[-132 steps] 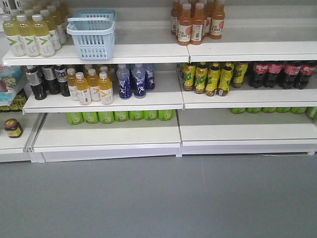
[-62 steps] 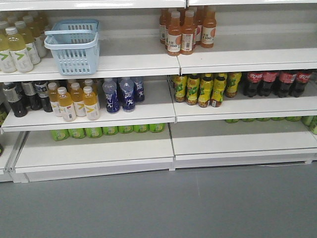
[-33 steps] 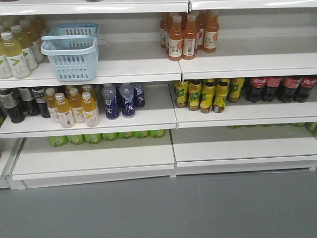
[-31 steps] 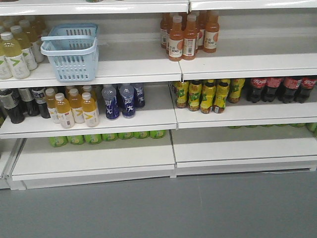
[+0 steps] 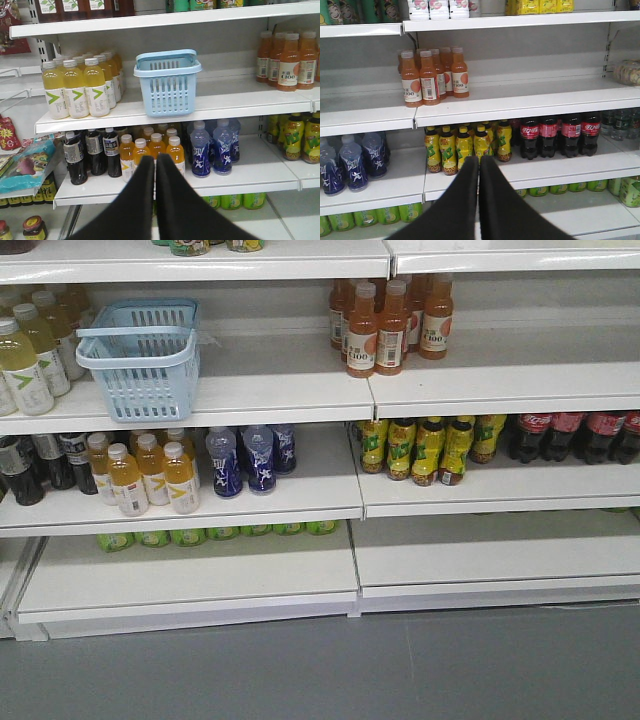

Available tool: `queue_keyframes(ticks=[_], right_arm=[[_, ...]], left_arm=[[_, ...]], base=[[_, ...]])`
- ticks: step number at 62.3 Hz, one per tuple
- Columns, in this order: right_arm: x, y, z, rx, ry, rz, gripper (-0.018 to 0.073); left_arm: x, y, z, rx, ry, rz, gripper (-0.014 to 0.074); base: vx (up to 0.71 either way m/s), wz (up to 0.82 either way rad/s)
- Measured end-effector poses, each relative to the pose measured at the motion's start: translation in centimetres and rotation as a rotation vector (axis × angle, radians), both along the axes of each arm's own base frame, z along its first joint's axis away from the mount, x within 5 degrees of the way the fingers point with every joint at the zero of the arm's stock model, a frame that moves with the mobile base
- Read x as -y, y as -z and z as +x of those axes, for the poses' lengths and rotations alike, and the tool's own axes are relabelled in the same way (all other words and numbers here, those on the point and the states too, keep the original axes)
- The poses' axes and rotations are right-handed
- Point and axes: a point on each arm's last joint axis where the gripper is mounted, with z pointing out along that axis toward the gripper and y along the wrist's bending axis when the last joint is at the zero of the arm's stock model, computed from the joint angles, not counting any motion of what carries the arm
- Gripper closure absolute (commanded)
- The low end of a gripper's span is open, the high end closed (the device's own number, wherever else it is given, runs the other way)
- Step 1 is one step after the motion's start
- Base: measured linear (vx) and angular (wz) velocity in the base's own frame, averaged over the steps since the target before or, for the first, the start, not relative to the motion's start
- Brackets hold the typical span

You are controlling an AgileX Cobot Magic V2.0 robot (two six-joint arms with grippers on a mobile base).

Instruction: Place coke in basket with both arms

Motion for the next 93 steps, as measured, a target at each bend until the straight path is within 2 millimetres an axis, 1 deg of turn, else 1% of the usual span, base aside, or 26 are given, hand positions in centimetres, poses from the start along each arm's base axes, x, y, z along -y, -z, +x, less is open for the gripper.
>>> queue_keyframes(ticks=[93], right_arm=[[0.00, 0.00, 0.00, 0.000, 0.000, 0.000, 0.0569]], left_arm=[[0.00, 0.00, 0.00, 0.000, 0.000, 0.000, 0.0601]], base=[[0.09, 0.01]])
